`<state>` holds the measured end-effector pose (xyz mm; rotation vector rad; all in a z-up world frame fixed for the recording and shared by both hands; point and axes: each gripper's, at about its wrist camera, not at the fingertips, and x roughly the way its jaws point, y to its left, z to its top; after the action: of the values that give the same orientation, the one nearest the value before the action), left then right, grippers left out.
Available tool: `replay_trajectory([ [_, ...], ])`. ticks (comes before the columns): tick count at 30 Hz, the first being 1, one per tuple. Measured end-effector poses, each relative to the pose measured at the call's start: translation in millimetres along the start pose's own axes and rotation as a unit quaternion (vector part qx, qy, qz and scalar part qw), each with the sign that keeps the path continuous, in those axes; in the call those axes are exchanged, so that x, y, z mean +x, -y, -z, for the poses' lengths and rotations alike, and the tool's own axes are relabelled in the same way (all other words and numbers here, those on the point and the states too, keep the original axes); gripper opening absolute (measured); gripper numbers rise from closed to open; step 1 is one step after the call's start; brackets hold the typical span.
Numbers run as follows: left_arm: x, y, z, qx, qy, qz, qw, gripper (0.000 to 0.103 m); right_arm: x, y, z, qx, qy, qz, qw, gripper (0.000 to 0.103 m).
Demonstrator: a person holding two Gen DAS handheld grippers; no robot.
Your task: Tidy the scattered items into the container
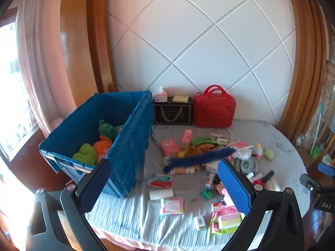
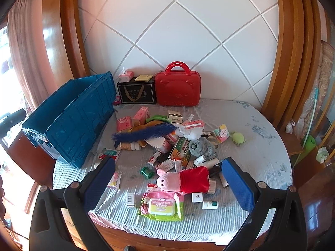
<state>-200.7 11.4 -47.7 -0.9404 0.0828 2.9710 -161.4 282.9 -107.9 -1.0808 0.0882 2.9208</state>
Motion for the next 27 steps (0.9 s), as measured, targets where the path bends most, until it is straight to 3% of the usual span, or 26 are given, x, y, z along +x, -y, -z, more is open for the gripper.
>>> replay_trajectory([
  [8,-2,-5,2,-0.015,-0.009,0.030,0.9994,0.103,-2,1,1,-0.002,-0.005,0.008,1.000,0.103],
  [18,-6,0,2,-0.010,0.001,0.025,0.9996,0.103,-2,2,3,-0.002,-0.010,0.009,1.000,0.103],
  [27,-11,4,1,0.003,0.029,0.000,0.9996,0.103,0,2,3,-0.002,-0.016,0.008,1.000,0.103],
])
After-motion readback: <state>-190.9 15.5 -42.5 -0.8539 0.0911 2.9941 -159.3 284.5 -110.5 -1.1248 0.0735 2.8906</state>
